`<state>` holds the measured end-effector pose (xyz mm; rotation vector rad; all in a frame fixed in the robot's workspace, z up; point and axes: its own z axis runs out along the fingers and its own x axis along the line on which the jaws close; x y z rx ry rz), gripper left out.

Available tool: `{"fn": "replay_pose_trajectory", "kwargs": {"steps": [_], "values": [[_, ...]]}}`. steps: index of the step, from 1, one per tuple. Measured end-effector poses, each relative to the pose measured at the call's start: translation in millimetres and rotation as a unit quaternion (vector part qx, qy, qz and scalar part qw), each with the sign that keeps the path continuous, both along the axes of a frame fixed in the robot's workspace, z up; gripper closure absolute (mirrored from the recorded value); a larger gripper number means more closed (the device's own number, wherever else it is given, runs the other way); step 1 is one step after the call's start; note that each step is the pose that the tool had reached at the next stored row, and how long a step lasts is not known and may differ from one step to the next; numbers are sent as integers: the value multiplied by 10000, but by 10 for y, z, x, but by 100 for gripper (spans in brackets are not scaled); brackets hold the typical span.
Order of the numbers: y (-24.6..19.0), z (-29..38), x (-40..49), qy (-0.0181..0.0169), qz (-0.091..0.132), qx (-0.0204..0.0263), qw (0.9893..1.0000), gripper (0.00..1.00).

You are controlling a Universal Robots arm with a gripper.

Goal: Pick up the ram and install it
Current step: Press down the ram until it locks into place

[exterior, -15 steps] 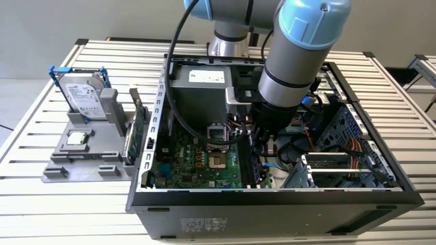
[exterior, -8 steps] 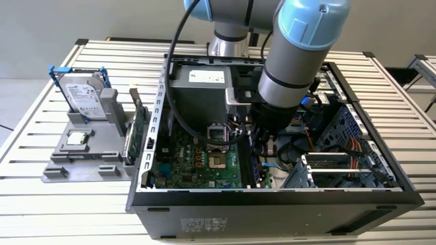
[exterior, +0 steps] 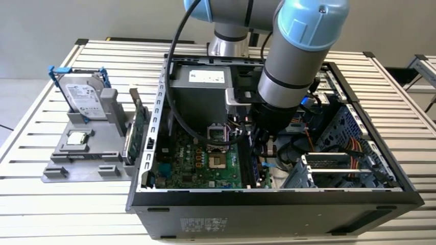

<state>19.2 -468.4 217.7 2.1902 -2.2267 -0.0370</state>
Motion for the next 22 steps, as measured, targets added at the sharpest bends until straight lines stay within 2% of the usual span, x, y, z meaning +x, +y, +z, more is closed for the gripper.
{"fn": "replay_pose_trajectory", "kwargs": {"steps": [6, 10, 11, 13, 19, 22], "values": [[0, -1, 0, 1, 0, -2, 10000, 100], [2, 32, 0, -3, -1, 10, 10000, 100], [4, 47, 0, -4, -1, 21, 10000, 100], [0, 113, 0, -1, 0, 7, 10000, 100], [0, 262, 0, -1, 0, 7, 10000, 100], [0, 314, 0, -1, 0, 7, 10000, 100]]}}
